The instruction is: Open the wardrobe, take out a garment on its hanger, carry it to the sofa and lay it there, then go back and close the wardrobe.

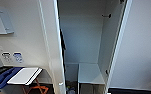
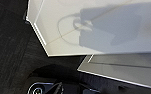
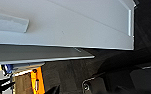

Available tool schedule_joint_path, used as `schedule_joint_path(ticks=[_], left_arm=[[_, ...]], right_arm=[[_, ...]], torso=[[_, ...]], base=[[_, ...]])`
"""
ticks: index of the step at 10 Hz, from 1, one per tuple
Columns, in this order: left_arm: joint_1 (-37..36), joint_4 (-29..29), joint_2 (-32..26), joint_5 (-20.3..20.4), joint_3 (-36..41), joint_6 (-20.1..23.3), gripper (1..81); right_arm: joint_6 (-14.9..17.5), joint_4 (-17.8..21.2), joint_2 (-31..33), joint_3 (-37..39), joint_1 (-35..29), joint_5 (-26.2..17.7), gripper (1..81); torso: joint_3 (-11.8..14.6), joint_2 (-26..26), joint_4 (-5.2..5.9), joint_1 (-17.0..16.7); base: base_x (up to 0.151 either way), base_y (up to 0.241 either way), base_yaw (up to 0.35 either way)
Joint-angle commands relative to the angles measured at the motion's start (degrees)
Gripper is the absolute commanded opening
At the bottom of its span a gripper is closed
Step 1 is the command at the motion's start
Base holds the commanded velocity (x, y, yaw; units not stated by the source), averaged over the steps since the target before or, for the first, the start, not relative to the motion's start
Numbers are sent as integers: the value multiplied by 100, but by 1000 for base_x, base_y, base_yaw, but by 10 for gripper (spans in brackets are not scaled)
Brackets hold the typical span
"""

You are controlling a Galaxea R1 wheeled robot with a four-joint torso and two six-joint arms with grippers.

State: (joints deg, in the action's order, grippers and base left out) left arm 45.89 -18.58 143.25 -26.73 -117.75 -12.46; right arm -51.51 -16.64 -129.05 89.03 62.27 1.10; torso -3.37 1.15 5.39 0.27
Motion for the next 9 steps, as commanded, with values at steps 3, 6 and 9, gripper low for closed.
schedule_joint_path(ticks=[3,6,9], left_arm=[[266,592,582,371,-301,59,811],[1154,1206,968,861,-634,68,811],[2111,1814,1198,1399,-785,68,811]], right_arm=[[18,-621,-897,676,-175,-101,811],[9,-657,-1484,1472,-157,-268,811],[-202,-560,-1934,2337,-367,-154,811]], torso=[[0,0,0,0],[0,0,0,0],[0,0,0,0]], base=[[0,0,0],[0,0,0],[0,0,0]])
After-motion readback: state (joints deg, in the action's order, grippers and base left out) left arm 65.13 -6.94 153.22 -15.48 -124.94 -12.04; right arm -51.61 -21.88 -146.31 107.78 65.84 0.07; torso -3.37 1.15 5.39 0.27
